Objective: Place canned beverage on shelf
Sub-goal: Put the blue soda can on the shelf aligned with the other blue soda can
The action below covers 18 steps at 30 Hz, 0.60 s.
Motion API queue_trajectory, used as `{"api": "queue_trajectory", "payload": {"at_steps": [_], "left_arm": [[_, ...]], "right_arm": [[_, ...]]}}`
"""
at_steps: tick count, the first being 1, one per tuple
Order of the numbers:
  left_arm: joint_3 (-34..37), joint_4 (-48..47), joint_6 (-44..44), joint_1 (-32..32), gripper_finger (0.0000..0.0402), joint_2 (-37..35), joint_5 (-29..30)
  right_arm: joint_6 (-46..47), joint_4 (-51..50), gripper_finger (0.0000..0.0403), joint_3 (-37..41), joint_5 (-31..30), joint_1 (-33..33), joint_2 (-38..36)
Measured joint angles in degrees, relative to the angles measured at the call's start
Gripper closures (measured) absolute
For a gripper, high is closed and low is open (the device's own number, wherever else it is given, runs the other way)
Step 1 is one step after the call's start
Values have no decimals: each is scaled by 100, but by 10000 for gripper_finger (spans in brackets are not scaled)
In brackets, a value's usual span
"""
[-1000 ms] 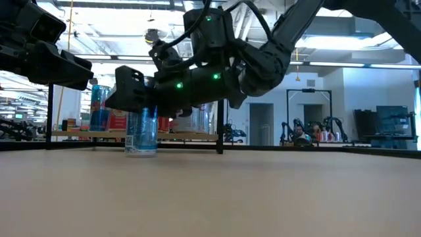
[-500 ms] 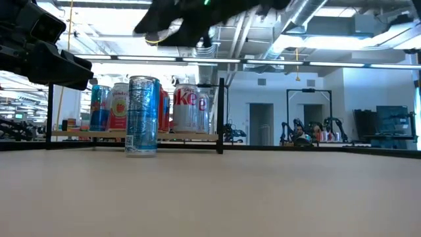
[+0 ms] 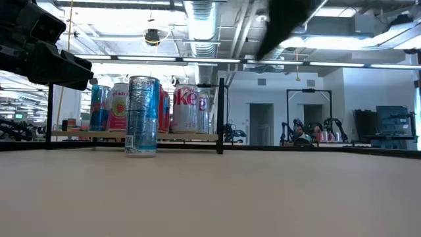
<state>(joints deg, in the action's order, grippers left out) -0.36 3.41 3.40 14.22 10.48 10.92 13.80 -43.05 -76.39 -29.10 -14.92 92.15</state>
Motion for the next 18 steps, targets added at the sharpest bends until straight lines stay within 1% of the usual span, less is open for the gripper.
{"api": "queue_trajectory", "payload": {"at_steps": [2, 5, 8, 10, 12, 16, 18], "left_arm": [[0, 1, -308, 0, 402, 0, -6], [-2, -1, -1486, 0, 402, 0, -109], [-2, -10, -2717, 0, 402, 1, -121], [0, -12, -3281, 0, 402, 0, -122], [-2, -16, -3620, 0, 402, 0, -122], [0, -17, -3644, 0, 402, 0, -139], [-1, -21, -3734, -2, 402, 2, -138]], "right_arm": [[258, -119, 41, 519, -411, -33, -269], [669, 429, 48, 1556, -1146, 54, -734], [783, 1676, 61, 2620, -1711, 236, -1152], [787, 2672, 79, 3238, -2072, 364, -1362], [825, 3662, 104, 3828, -2245, 457, -1489], [813, 5368, 164, 4783, -2451, 493, -1504], [494, 5992, 199, 5079, -2646, 555, -1421]]}}
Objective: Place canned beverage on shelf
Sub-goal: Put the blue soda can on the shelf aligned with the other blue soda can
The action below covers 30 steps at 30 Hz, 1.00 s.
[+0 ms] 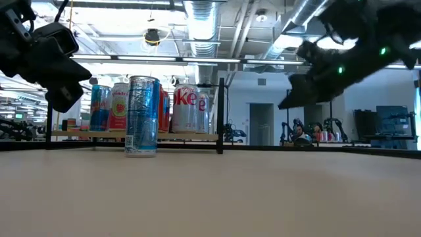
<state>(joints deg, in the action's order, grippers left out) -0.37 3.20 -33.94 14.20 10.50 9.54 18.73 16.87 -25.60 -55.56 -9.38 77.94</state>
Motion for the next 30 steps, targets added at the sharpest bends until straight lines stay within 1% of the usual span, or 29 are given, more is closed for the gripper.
{"api": "queue_trajectory", "payload": {"at_steps": [2, 5, 8, 10, 12, 14, 16, 17, 19, 20, 22, 24, 26, 28, 30], "left_arm": [[-1, 2, -235, -2, 402, -2, -11], [1, -16, -565, -4, 402, 0, -138], [1, -24, -814, -4, 402, 3, -157], [1, -20, -947, -4, 402, 0, -157], [0, -24, -989, -4, 402, 0, -151], [1, -22, -834, -4, 402, 0, -128], [0, -8, -315, -9, 402, 0, 3], [-1, 9, 134, -24, 402, 0, 137], [-33, 3, 1052, -97, 402, 0, 539], [-50, -59, 1190, -136, 402, 0, 785], [-105, -166, 1096, -205, 402, -1, 1427], [-113, -179, 670, -265, 402, -2, 1882], [-115, -181, 372, -298, 402, 0, 2102], [-121, -185, 303, -337, 402, -2, 2294], [-124, -194, 279, -359, 402, -1, 2396]], "right_arm": [[-244, 39, 236, 160, -5, 124, -34], [-339, 65, 292, 235, -60, 309, -60], [-758, 15, 341, 274, -139, 581, -33], [-1211, 120, 369, 268, -215, 817, -52], [-1888, 532, 387, 274, -295, 1112, -106], [-2430, 1228, 388, 271, -200, 1401, -228], [-2843, 1990, 383, 263, 290, 1626, -389], [-2934, 2227, 381, 262, 624, 1688, -483], [-2975, 2305, 382, 260, 1079, 1763, -692], [-3014, 2229, 384, 260, 1141, 1780, -808], [-2985, 1885, 388, 260, 1139, 1770, -1046], [-2859, 1385, 388, 264, 1183, 1758, -1269], [-2795, 1030, 387, 264, 1343, 1754, -1408], [-2801, 614, 385, 265, 1632, 1772, -1541], [-2938, 458, 385, 266, 1934, 1819, -1646]]}}
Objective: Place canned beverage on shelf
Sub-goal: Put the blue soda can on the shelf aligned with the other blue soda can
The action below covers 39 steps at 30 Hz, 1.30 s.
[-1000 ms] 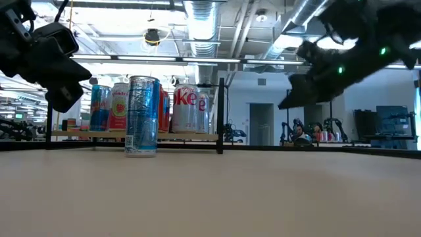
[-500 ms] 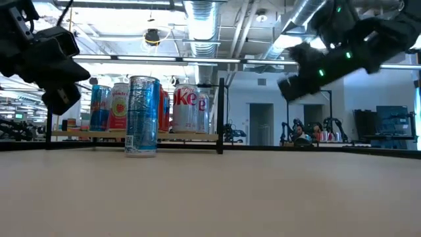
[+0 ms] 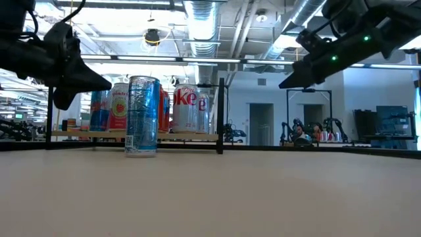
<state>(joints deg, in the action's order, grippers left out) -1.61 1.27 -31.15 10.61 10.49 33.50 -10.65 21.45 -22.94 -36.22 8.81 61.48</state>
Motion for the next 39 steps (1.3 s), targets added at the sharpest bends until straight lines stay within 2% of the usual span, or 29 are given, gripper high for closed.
{"api": "queue_trajectory", "payload": {"at_steps": [4, 9, 14, 18, 21, 26, 30, 34, 39], "left_arm": [[-2, -10, -153, -2, 402, -1, -11], [-7, -6, -262, 0, 402, -1, -296], [7, 274, -278, 0, 393, 1, -303], [4, 773, -278, 2, 350, 81, -356], [4, 1544, -176, 5, 302, 338, -690], [-3, 3318, 548, 11, 219, 1086, -1212], [-15, 4287, 933, 27, 169, 1830, -1318], [-329, 4438, 1177, 31, 138, 2569, -1237], [-1041, 4449, 1866, 31, 125, 3464, -1163]], "right_arm": [[-432, 6, 384, 0, 280, 108, -176], [-581, 11, 384, 0, 321, 276, -318], [-959, 158, 384, 0, 357, 482, -310], [-1026, 534, 383, 0, 358, 752, -305], [-1004, 629, 383, 0, 426, 954, -305], [-997, 821, 383, 0, 743, 1304, -305], [-945, 985, 383, -2, 1115, 1549, -302], [-827, 976, 383, -2, 1514, 1728, -300], [-827, 914, 383, 0, 1577, 1800, -300]]}}
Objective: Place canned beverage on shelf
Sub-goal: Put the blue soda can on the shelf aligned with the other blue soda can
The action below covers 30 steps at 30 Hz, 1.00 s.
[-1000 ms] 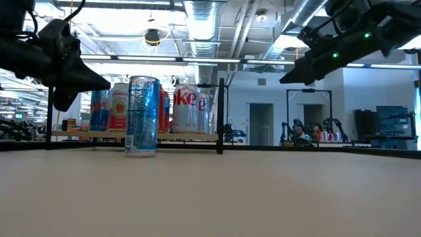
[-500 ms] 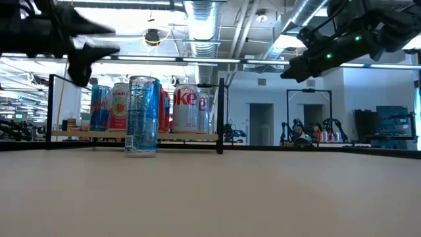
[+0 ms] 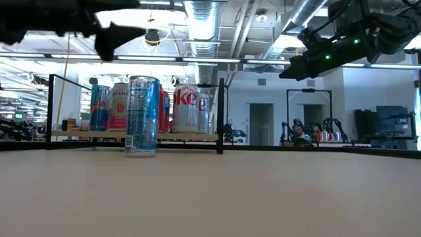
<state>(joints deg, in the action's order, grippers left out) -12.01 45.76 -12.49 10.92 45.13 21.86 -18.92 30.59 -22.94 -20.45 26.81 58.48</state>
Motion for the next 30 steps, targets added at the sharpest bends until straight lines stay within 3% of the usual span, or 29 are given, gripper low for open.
{"api": "queue_trajectory", "payload": {"at_steps": [6, 14, 30], "left_arm": [[-803, -932, 431, -1, 125, 809, 12], [-1145, -1700, 238, -2, 125, 1548, 249], [-1145, -2088, 238, -2, 125, 1789, 595]], "right_arm": [[-2, -16, 383, -2, 0, -2, 0], [-4, -12, 383, -2, 0, -2, 0], [-20, -17, 383, -2, 158, -2, 0]]}}
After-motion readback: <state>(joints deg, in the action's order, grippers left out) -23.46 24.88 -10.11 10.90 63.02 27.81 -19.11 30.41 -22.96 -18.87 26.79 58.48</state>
